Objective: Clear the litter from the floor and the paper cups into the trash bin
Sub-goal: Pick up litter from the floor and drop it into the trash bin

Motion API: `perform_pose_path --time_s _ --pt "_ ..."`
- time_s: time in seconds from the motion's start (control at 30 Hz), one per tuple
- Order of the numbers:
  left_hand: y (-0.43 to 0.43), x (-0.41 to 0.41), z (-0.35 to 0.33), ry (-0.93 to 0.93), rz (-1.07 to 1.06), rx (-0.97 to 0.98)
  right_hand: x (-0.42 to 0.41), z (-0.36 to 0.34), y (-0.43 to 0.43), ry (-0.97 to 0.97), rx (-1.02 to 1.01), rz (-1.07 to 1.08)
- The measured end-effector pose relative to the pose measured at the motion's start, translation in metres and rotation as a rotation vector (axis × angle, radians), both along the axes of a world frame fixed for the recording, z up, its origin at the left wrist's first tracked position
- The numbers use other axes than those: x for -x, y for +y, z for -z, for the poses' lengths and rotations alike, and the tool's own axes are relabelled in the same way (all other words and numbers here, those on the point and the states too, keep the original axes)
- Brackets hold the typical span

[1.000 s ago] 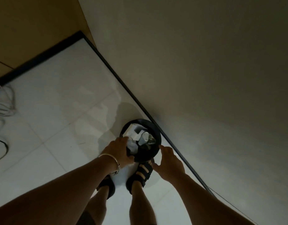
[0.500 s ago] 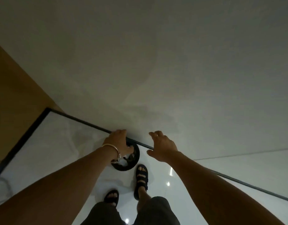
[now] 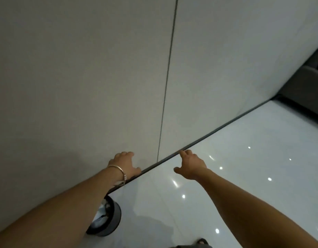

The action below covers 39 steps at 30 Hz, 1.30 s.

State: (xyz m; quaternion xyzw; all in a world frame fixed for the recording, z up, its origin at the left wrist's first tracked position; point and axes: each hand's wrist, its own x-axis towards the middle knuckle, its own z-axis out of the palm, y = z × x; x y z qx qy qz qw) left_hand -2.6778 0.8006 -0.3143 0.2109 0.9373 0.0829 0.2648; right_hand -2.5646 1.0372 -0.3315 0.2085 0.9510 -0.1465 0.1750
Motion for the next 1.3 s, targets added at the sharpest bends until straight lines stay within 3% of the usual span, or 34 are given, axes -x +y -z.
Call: perform_pose_path --time_s 0.23,0.57,0.8,1.3 --pt "0.228 -0.075 -0.020 0.079 0.375 0.011 -0.151 -0.011 0.173 0.001 0.017 0.394" --pt "0.503 -0.222 -0.029 0.100 0.763 -0.102 -0.330 -0.033 0.349 0.022 -0.032 0.737" --pt "0.649 -0.263 -0.020 0.085 1.005 -0.127 -0.366 -0.011 0.442 -0.007 0.022 0.898" --pt "1.010 -0.282 -0.015 0.076 1.271 -0.119 -0.396 -0.003 0.720 0.027 0.100 1.278"
